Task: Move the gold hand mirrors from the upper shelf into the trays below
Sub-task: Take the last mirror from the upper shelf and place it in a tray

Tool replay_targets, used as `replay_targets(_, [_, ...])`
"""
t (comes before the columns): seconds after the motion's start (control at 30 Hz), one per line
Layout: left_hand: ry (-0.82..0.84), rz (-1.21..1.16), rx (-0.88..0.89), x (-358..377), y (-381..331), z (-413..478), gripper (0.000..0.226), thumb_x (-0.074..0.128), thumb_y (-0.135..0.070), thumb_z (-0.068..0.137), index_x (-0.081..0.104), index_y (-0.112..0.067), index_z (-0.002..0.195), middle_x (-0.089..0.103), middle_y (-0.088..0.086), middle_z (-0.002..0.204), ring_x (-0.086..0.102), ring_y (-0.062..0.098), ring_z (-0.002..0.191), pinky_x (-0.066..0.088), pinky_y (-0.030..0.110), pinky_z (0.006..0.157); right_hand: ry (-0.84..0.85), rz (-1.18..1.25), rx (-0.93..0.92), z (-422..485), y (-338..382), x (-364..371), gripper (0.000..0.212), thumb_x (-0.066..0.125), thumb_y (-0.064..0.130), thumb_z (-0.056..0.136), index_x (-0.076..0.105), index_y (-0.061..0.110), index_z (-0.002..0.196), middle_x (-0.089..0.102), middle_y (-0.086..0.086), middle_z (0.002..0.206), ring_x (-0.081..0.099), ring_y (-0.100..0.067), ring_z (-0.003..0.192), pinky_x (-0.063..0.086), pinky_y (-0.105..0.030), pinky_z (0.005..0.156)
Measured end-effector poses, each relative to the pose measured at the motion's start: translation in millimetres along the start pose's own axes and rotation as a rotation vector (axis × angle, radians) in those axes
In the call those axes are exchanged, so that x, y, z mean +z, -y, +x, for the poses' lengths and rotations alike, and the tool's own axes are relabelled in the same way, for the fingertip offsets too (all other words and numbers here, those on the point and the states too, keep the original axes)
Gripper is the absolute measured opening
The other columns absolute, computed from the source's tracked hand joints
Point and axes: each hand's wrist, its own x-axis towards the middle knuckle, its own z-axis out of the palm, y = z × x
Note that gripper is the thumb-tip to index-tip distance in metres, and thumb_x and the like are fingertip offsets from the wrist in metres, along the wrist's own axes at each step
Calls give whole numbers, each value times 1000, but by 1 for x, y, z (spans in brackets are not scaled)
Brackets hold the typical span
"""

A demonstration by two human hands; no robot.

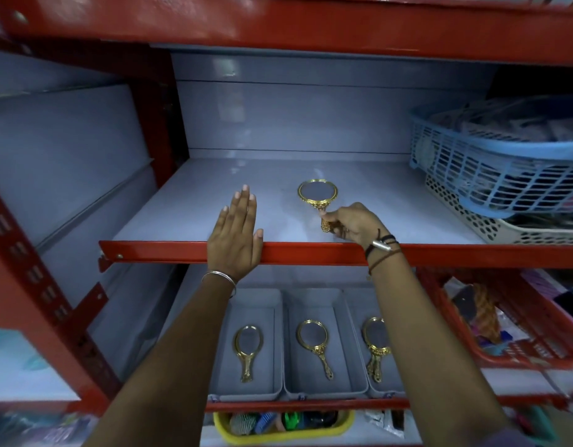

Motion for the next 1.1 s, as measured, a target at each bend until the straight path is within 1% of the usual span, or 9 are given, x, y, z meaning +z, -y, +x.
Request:
replay_targets(0.13, [-2, -24, -23, -2, -3, -1, 63, 26, -30, 89, 25, -1, 144, 27, 17, 154, 26, 27, 143, 17, 36, 116, 73, 169, -137, -35, -9, -7, 8, 68, 14, 82, 65, 7, 78, 57, -2, 66, 49, -9, 55, 39, -11, 37])
replay_targets(0.3, [-9, -34, -30, -4, -5, -2, 63, 25, -31, 90, 23, -1, 145, 26, 17, 154, 25, 27, 144, 22, 38, 116, 195, 66, -175, -87, -52, -10, 13, 63, 12, 85, 63, 19, 73, 61, 8, 65, 54, -2, 58, 40, -10, 44])
replay_targets(0.47, [-22, -41, -26, -2, -5, -3, 62, 24, -31, 90, 24, -1, 145, 27, 18, 154, 25, 28, 144, 25, 41, 116, 273, 33, -78, -110, -129, -4, 16, 63, 9, 85, 60, 18, 72, 57, 6, 66, 49, -5, 59, 45, -8, 48])
replay_targets(0.6, [-37, -33, -36, 0, -5, -3, 62, 24, -30, 91, 24, -1, 145, 26, 18, 154, 24, 27, 144, 23, 39, 117, 264, 46, 63, -99, -187, 3, 16, 62, 7, 85, 59, 16, 72, 56, 1, 68, 49, -10, 61, 47, -12, 49])
replay_targets(0.73, [-67, -15, -38, 3, -6, -3, 61, 25, -30, 91, 23, -2, 146, 26, 17, 155, 24, 26, 145, 21, 37, 118, 178, -11, 189, -73, -228, 14, 16, 65, 6, 84, 61, 11, 69, 55, -4, 61, 48, -11, 49, 43, -14, 44])
replay_targets(0.83, [-94, -9, -38, 8, -5, -3, 61, 24, -30, 91, 24, -1, 145, 27, 17, 154, 25, 26, 144, 22, 37, 118, 108, -83, 259, -45, -253, 26, 30, 65, 1, 82, 57, 10, 55, 51, 2, 38, 41, -5, 30, 37, -16, 37])
replay_targets(0.93, [-127, -4, -33, 10, -4, -2, 61, 25, -29, 91, 25, -2, 145, 29, 17, 153, 27, 26, 144, 23, 37, 117, 35, -186, 274, -22, -271, 36, 36, 69, 0, 78, 55, 11, 46, 47, 7, 24, 40, -2, 24, 35, -15, 35])
replay_targets(1.03, [-155, -7, -29, 12, -4, -2, 60, 27, -29, 91, 27, -2, 145, 31, 17, 153, 28, 26, 143, 22, 36, 117, -2, -273, 291, -10, -277, 39, 18, 67, 2, 79, 63, 4, 62, 54, 4, 40, 49, -5, 39, 33, -6, 29])
replay_targets(1.1, [-165, -3, -27, 14, -3, -2, 60, 26, -29, 91, 27, -1, 144, 32, 17, 152, 29, 26, 143, 22, 35, 117, 12, -337, 326, -4, -282, 40, 9, 66, 5, 81, 68, -2, 76, 54, -2, 53, 47, -7, 48, 30, -5, 26])
